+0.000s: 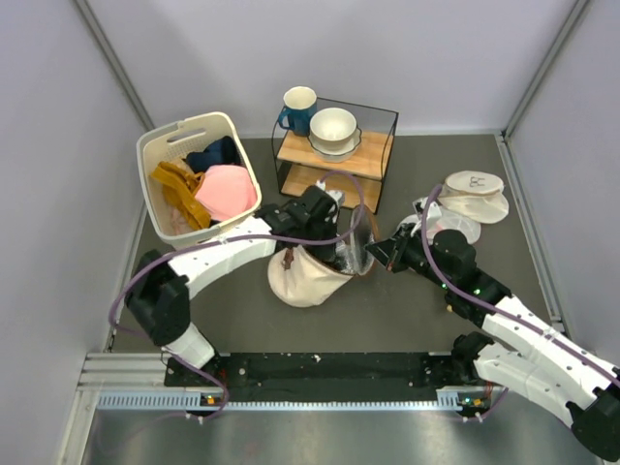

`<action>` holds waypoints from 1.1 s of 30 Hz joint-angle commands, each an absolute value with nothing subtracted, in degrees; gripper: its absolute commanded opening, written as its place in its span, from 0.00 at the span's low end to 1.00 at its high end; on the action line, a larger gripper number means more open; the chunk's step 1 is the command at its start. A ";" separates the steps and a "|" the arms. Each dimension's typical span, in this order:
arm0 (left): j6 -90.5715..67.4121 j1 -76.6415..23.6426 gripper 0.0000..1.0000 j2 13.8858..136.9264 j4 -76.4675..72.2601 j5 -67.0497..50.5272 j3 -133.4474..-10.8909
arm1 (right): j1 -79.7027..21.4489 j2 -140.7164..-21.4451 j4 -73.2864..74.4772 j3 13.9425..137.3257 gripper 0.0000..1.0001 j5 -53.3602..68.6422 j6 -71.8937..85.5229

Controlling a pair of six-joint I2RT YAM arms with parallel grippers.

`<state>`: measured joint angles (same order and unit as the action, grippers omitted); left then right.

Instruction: Unzip the laundry bag and remove the bra

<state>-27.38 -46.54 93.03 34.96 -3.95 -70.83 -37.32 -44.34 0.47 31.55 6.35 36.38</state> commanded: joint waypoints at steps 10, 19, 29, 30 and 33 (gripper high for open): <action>-23.29 -43.78 0.00 81.48 38.59 -14.49 -83.14 | -36.74 -46.14 -0.97 35.51 0.00 3.43 34.37; -30.92 -38.15 0.00 77.26 25.69 -21.53 -83.05 | -36.74 -46.14 -0.70 35.42 0.00 3.08 34.37; -30.41 -26.64 0.00 75.32 26.18 -18.29 -95.96 | -36.74 -44.74 -0.09 35.77 0.00 2.29 33.31; -29.80 -25.41 0.00 75.32 27.93 -16.02 -97.46 | -36.74 -44.56 -0.09 35.77 0.00 2.20 33.31; -24.89 -21.02 0.00 76.72 34.07 -9.44 -105.27 | -36.65 -44.21 -0.09 35.60 0.00 2.11 33.22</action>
